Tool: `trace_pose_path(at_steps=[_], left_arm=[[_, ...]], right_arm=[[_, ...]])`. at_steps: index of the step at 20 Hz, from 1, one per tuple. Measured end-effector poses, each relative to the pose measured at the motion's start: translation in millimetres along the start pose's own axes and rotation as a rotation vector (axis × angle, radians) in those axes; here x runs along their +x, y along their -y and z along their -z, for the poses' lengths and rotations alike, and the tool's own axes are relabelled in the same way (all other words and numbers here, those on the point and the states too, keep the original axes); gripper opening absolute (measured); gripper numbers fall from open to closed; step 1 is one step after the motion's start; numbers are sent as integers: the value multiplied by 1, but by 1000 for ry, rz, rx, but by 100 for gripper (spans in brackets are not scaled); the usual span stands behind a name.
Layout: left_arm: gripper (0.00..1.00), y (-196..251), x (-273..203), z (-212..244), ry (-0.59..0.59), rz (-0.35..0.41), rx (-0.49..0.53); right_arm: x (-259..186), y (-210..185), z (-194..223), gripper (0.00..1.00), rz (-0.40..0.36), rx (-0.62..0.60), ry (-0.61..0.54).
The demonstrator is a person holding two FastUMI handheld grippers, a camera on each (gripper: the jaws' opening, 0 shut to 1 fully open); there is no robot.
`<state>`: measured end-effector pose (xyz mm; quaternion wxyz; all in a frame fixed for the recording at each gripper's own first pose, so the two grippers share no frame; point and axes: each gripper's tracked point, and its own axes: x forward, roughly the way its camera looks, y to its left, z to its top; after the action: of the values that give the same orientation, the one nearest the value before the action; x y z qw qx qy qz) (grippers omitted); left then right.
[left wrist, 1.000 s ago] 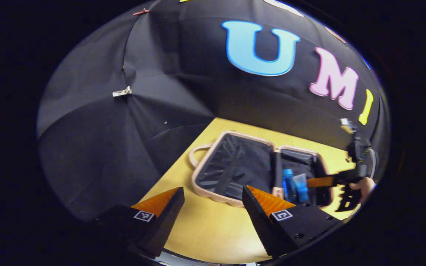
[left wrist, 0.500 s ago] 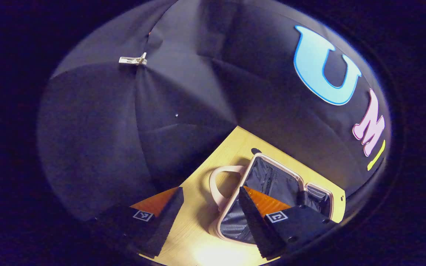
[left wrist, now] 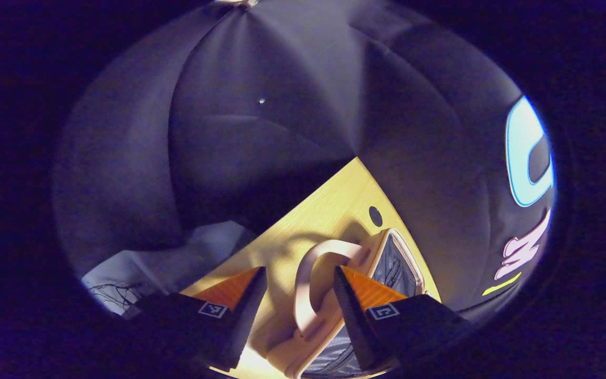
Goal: First open the suitcase, pack the skin care products into it, and then close the suitcase.
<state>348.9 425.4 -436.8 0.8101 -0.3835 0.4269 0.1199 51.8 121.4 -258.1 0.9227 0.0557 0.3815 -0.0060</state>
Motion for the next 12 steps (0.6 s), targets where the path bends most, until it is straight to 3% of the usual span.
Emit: trace_pose_path(at_steps=[1,2,3,6,7,9,12], left_arm=[[85,-3,3,2,-10,-5,0],[70,-3,9,6,-18,-2,-4],[65,-3,13,6,-17,-7,-16],[26,1,18,9,-23,10,-62],[18,3,12,7,-16,17,-48],[14,18,-4,4,10,9,25],[8,61,-44,-15,120,-34,221]], right_arm=[[-3,3,4,97,7,-8,-7],[-5,5,8,98,14,-12,-16],[-7,8,14,97,20,-9,-30],[-14,16,24,98,38,29,-64],[-16,21,25,98,47,30,-62],[-21,30,20,98,56,25,-47],[-23,42,8,98,39,11,-10]])
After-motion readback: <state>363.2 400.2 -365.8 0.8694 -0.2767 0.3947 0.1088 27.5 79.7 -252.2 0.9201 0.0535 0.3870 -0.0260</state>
